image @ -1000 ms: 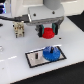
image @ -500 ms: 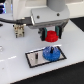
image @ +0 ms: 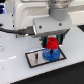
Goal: Insert the blue gear onto the right peg, followed by the red gear
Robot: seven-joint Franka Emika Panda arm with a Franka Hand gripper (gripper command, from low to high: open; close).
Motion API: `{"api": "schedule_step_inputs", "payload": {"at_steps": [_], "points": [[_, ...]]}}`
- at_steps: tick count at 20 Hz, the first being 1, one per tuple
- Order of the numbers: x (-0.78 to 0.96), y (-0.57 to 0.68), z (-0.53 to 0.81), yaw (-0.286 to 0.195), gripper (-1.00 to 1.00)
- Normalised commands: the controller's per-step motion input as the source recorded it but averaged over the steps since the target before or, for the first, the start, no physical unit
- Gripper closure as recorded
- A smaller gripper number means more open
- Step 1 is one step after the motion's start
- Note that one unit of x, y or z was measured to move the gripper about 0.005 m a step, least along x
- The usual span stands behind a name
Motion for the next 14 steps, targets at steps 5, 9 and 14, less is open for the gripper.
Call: {"api": "schedule_step_inputs", "payload": {"at_steps": [5, 9, 14], "points": [[0.24, 0.02, -0.03, 0.0, 1.0], [0.08, 0.04, 0.01, 0.0, 1.0], [0.11, 0.0, 0.07, 0.0, 1.0]]}}
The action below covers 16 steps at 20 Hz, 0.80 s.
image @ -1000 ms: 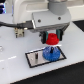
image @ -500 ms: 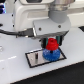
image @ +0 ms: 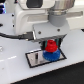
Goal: Insert the blue gear onto the right peg, followed by the red gear
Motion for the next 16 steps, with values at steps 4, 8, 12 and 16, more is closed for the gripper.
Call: {"api": "schedule_step_inputs", "payload": {"at_steps": [4, 8, 12, 16], "points": [[0.27, 0.13, 0.38, 0.0, 1.0], [0.12, 0.05, 0.19, 0.0, 1.0], [0.19, 0.03, -0.06, 0.0, 1.0], [0.24, 0.02, -0.05, 0.0, 1.0]]}}
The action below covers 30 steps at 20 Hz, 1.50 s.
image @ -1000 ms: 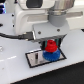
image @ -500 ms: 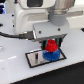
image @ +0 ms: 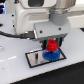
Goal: Insert the blue gear onto the right peg, followed by the red gear
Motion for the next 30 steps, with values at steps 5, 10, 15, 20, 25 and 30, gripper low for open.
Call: {"api": "schedule_step_inputs", "payload": {"at_steps": [5, 10, 15, 20, 25, 30], "points": [[0.21, 0.0, 0.1, 0.0, 1.0], [0.29, 0.0, 0.16, 0.0, 1.0], [0.4, 0.02, 0.34, 0.0, 1.0], [0.22, 0.03, 0.16, 0.0, 1.0], [0.16, -0.01, 0.01, 0.0, 1.0], [0.09, 0.0, 0.03, 0.0, 1.0]]}}
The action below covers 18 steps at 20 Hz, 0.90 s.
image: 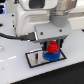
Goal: Insert the blue gear onto the right peg, followed by the red gear
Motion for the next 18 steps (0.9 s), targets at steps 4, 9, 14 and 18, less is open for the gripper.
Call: {"api": "schedule_step_inputs", "payload": {"at_steps": [4, 9, 14, 18], "points": [[0.03, -0.01, 0.18, 0.0, 1.0], [0.14, 0.02, 0.15, 0.0, 1.0], [0.17, 0.11, 0.23, 0.0, 1.0], [0.22, -0.06, 0.13, 0.0, 1.0]]}}
